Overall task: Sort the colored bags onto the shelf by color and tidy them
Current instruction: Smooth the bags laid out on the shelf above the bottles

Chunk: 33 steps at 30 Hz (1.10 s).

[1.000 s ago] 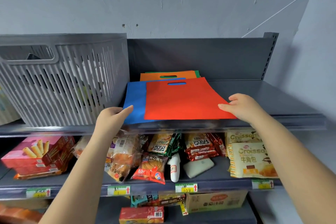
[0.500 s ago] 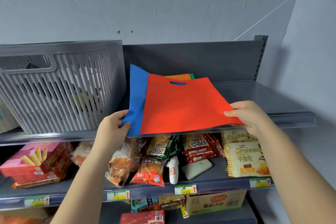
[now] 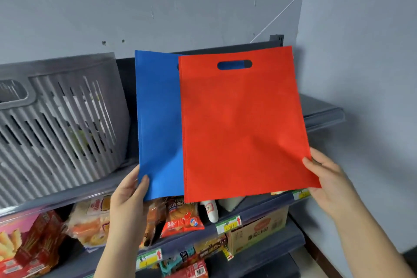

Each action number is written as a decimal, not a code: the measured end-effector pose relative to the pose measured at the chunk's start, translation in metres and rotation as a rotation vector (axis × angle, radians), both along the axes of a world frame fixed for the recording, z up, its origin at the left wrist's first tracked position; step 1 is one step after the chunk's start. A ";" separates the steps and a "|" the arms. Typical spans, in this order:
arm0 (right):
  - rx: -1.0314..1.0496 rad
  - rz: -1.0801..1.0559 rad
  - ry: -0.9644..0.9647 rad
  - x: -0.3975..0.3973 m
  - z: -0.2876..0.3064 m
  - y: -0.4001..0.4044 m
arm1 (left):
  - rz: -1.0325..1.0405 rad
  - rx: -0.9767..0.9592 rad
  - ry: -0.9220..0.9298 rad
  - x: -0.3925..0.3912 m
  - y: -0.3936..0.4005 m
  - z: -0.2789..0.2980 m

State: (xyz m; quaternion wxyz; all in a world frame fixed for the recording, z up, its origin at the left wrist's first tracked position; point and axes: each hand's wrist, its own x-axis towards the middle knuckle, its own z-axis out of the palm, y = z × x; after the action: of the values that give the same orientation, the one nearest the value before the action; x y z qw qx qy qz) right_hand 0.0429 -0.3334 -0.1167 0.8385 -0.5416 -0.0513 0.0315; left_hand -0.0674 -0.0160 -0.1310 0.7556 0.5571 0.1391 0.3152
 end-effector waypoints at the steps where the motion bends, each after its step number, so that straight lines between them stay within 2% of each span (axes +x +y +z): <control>1: 0.018 -0.029 0.011 -0.012 -0.004 -0.004 | -0.042 -0.044 -0.011 0.000 0.000 -0.006; 4: 0.037 -0.128 0.020 -0.051 -0.016 -0.016 | -0.189 -0.098 -0.016 0.000 -0.004 -0.023; 10: 0.030 -0.393 0.070 -0.133 -0.044 -0.052 | -0.429 -0.065 -0.007 -0.001 -0.034 -0.058; 16: 0.014 -0.572 0.133 -0.209 -0.057 -0.085 | -0.624 -0.066 0.054 -0.005 -0.077 -0.083; 21: 0.022 -0.708 0.192 -0.256 -0.067 -0.116 | -0.771 -0.092 0.045 -0.015 -0.118 -0.088; 33: 0.104 -0.923 0.231 -0.391 -0.073 -0.200 | -1.096 0.026 0.043 -0.084 -0.233 -0.084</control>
State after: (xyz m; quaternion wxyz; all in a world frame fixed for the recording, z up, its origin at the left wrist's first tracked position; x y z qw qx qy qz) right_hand -0.3486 -0.5333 -0.1897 0.7912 -0.4581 0.2864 -0.2867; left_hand -0.1509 -0.2493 -0.2154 0.7991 0.5637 -0.1600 -0.1341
